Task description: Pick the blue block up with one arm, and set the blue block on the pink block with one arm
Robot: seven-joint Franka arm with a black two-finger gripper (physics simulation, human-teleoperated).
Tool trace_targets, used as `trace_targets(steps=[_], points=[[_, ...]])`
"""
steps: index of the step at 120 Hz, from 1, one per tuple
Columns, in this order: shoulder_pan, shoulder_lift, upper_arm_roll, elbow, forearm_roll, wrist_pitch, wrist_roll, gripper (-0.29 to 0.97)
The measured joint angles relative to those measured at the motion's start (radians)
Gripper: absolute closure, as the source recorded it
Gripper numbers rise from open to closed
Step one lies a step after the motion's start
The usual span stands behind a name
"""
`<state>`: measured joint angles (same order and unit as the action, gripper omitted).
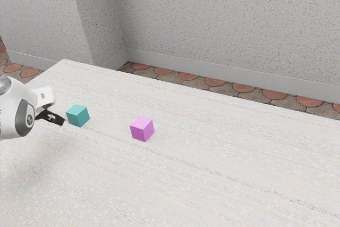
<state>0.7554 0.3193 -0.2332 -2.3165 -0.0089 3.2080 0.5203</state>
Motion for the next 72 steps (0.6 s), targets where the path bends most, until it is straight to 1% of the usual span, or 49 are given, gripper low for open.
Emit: trace_targets(steps=[14,31,72], points=[[0.007,0.050,-0.046,0.013,0.001,0.066,0.019,0.03],[0.017,0.108,-0.088,0.049,-0.001,0.109,0.032,0.03],[0.036,0.192,-0.103,0.126,-0.002,0.143,0.054,0.03]])
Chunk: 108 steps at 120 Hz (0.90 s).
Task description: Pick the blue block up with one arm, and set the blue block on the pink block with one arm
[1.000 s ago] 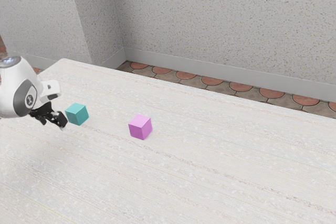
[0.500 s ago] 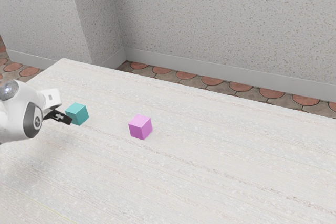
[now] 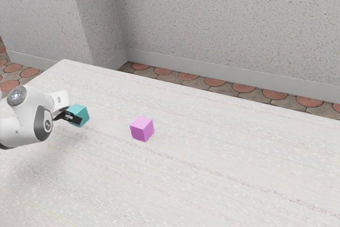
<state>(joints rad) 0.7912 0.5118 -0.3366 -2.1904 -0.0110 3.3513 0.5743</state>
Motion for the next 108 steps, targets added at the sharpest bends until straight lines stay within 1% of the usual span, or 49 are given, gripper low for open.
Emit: trace_targets(steps=[33,62,77,91,108], points=[[-0.001,0.078,-0.010,0.090,0.000,0.006,0.010,0.03],[0.000,0.100,-0.013,0.117,0.000,0.011,0.016,0.04],[0.000,0.102,-0.013,0.116,-0.004,0.018,0.015,0.09],[0.000,0.102,-0.013,0.116,-0.005,0.023,0.011,0.19],[-0.001,0.099,-0.012,0.115,-0.006,0.028,0.007,0.24]])
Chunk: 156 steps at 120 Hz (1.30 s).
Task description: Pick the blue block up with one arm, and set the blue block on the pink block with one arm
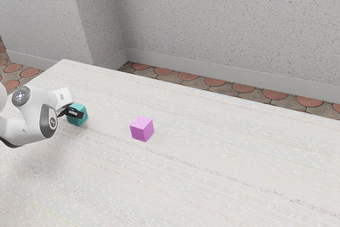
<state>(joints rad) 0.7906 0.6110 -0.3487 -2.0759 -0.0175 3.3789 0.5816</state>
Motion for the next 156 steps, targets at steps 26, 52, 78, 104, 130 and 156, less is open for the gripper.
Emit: trace_targets(steps=[26,52,78,104,130,156], points=[[-0.003,-0.015,0.000,-0.006,-0.002,0.000,-0.006,0.29],[-0.018,-0.070,-0.001,-0.039,-0.003,-0.005,-0.011,0.31],[-0.069,-0.201,0.004,-0.133,-0.004,-0.006,-0.023,0.34],[-0.224,-0.299,0.017,-0.195,-0.006,-0.004,-0.068,0.36],[-0.408,-0.343,0.074,-0.239,-0.094,0.003,-0.135,0.36],[-0.522,-0.338,0.081,-0.246,-0.245,0.006,-0.182,0.36]])
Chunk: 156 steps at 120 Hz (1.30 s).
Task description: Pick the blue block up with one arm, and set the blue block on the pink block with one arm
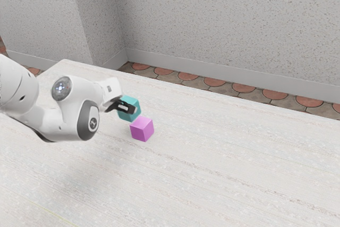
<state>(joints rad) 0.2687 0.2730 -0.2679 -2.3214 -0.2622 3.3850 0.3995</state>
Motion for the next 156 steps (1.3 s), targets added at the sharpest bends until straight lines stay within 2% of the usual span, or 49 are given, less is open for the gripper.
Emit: trace_targets(steps=[21,34,57,101,126,134,143,156], points=[[-0.045,0.007,0.004,0.000,-0.053,0.007,-0.027,0.36],[-0.103,0.014,0.044,0.003,-0.063,0.011,-0.039,0.36],[-0.119,0.015,0.064,0.003,-0.068,0.016,-0.051,0.36],[-0.129,0.021,0.064,0.008,-0.066,0.012,-0.053,0.13],[-0.118,-0.022,0.099,0.016,-0.064,0.001,-0.038,0.07],[-0.123,-0.048,0.165,0.177,-0.058,-0.131,-0.009,0.06],[-0.124,-0.086,0.237,0.414,-0.013,-0.416,0.015,0.05],[-0.117,-0.231,0.285,0.544,0.049,-0.840,-0.008,0.04]])
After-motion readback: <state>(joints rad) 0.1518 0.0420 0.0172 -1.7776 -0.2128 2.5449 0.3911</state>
